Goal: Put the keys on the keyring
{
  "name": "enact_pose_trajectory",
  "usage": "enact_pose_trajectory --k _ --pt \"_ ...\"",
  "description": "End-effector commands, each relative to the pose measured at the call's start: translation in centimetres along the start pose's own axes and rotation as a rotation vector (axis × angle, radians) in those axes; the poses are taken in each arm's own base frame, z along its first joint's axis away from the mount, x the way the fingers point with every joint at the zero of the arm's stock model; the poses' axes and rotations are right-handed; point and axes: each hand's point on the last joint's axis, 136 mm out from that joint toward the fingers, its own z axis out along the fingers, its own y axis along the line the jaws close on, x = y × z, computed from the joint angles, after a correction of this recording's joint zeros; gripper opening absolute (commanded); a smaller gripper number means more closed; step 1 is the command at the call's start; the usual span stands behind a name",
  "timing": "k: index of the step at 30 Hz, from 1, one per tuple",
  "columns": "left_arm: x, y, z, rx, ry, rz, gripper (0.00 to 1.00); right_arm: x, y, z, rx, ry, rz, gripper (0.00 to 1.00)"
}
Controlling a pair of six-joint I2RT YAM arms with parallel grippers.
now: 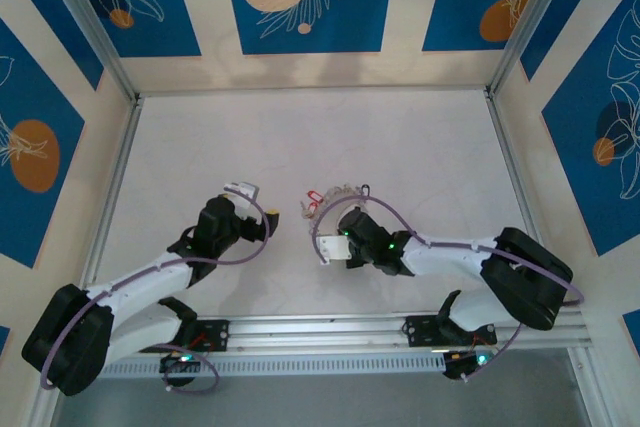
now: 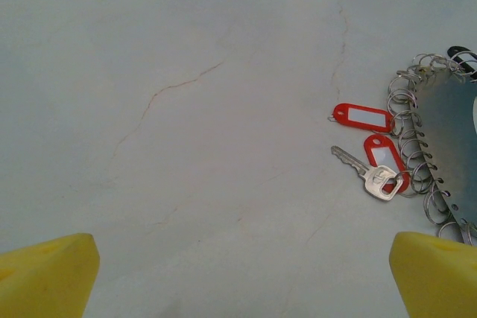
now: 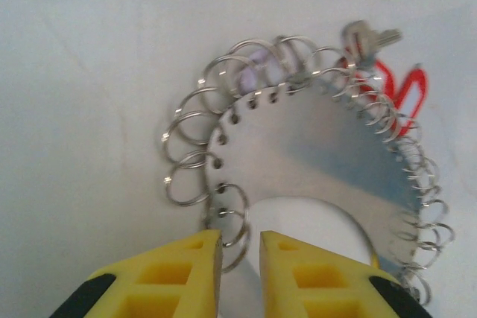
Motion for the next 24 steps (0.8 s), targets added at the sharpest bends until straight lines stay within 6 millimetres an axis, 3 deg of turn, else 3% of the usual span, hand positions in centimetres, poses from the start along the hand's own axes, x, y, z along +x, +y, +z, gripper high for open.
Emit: enact_pose_trajectory --k 1,5,9,13,16,18,21,24 --pt "-0.6 0.1 -0.3 0.009 -0.03 0.003 1.0 -0.9 -1.4 -0.8 0.033 -0.079 0.093 0.21" --pt "-0.6 0.0 -0.3 0.012 -0.032 0.002 1.0 -0.6 -2.4 -1.1 0.044 -0.094 0.165 0.2" --pt "-0.5 0.1 -0.4 0.01 -0.033 0.001 1.0 -1.0 -3.2 -2.3 0.022 -0.155 0.297 0.3" --pt "-0.6 0.1 -0.4 0.011 -0.034 0.002 1.0 -1.7 -5.8 -5.1 -0.019 -0.281 0.678 0.39" --pt "-0.5 0.0 -0.4 0.015 -0.034 0.003 1.0 -0.3 -7.6 -6.5 0.004 -0.297 1.074 0.5" --pt "-0.5 -0.1 -0.4 0.022 -0.034 0.005 1.0 1.3 -7.7 -7.0 -0.028 -0.267 1.314 0.56" --pt "-0.6 -0.5 -0.3 0.042 -0.032 0.009 1.0 2.7 -6.6 -7.3 -0.157 -0.175 1.584 0.53" --pt "-0.6 -0.7 0.3 0.06 0.0 0.001 1.0 1.6 -5.1 -6.9 -0.321 -0.117 1.628 0.47"
